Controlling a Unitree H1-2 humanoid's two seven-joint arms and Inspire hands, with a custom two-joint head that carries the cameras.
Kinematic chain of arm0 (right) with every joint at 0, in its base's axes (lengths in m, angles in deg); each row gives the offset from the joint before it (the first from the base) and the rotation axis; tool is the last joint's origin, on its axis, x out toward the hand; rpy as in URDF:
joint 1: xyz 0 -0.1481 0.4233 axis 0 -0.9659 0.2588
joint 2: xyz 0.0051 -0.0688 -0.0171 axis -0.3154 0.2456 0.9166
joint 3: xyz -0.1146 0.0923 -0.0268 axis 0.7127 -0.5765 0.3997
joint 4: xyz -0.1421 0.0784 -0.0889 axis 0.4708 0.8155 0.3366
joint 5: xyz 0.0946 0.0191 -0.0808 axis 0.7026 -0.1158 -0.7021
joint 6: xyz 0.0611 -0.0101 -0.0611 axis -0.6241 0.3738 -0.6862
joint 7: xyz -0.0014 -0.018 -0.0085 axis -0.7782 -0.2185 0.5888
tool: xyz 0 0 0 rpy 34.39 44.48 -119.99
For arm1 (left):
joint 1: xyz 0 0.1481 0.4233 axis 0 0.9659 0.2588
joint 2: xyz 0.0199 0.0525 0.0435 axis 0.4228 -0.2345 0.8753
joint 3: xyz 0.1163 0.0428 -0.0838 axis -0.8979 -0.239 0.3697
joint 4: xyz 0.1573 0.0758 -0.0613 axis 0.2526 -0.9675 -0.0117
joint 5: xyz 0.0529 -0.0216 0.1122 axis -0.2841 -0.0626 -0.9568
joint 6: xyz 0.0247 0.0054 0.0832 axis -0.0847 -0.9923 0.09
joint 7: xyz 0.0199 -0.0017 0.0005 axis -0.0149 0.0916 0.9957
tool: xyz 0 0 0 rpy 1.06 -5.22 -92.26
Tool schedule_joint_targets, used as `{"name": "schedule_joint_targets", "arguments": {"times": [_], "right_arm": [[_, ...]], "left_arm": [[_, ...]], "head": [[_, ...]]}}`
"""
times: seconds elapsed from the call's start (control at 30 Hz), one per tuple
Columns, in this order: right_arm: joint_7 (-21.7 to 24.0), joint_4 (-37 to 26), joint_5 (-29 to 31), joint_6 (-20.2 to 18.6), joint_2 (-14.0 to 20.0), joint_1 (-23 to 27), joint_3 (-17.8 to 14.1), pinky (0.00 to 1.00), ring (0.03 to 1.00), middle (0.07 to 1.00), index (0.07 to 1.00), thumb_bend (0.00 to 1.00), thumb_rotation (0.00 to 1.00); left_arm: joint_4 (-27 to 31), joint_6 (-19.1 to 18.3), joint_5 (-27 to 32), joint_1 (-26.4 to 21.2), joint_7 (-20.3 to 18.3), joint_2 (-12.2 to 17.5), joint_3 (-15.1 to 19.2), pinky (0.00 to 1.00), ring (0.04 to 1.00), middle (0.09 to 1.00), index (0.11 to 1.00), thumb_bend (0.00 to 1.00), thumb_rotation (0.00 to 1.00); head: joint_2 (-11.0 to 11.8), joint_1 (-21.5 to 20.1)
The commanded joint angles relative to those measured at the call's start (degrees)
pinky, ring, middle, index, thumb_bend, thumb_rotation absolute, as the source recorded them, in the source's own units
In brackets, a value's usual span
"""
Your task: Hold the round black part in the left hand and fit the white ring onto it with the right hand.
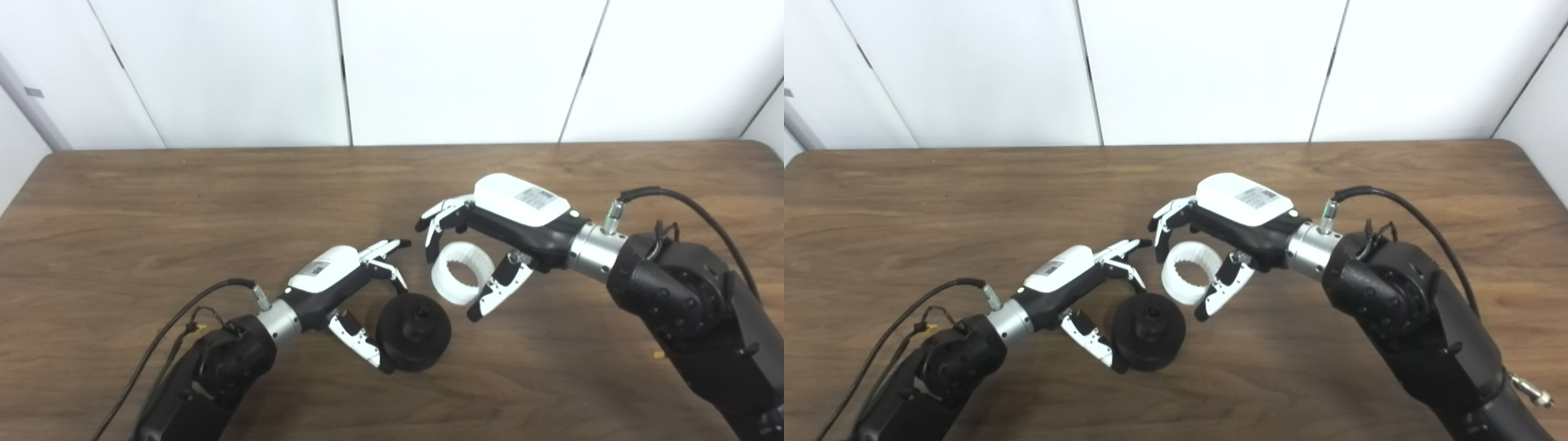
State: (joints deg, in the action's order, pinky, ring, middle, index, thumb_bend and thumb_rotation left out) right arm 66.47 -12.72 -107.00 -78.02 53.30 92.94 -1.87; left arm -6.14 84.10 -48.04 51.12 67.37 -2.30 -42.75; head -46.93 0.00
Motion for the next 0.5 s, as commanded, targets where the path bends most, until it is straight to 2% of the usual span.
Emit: {"name": "schedule_joint_targets", "arguments": {"times": [0.0, 0.47], "right_arm": [[-0.3, -2.2, 0.6, 0.2, -0.2, 1.4, -0.8, 0.65, 0.768, 0.789, 0.481, 0.52, 0.14], [0.2, -2.6, 0.1, 0.7, -2.4, -0.1, 0.8, 0.64, 0.762, 0.79, 0.481, 0.52, 0.15]], "left_arm": [[-1.6, -2.8, -1.3, 1.3, -3.3, 0.1, -2.0, 0.86, 1.0, 0.999, 0.549, 1.0, 0.24], [-1.9, -2.7, -1.5, 1.4, -2.8, -0.2, -2.3, 0.89, 1.0, 1.0, 0.549, 1.0, 0.24]], "head": [[0.0, 0.0], [-0.6, 0.3]]}}
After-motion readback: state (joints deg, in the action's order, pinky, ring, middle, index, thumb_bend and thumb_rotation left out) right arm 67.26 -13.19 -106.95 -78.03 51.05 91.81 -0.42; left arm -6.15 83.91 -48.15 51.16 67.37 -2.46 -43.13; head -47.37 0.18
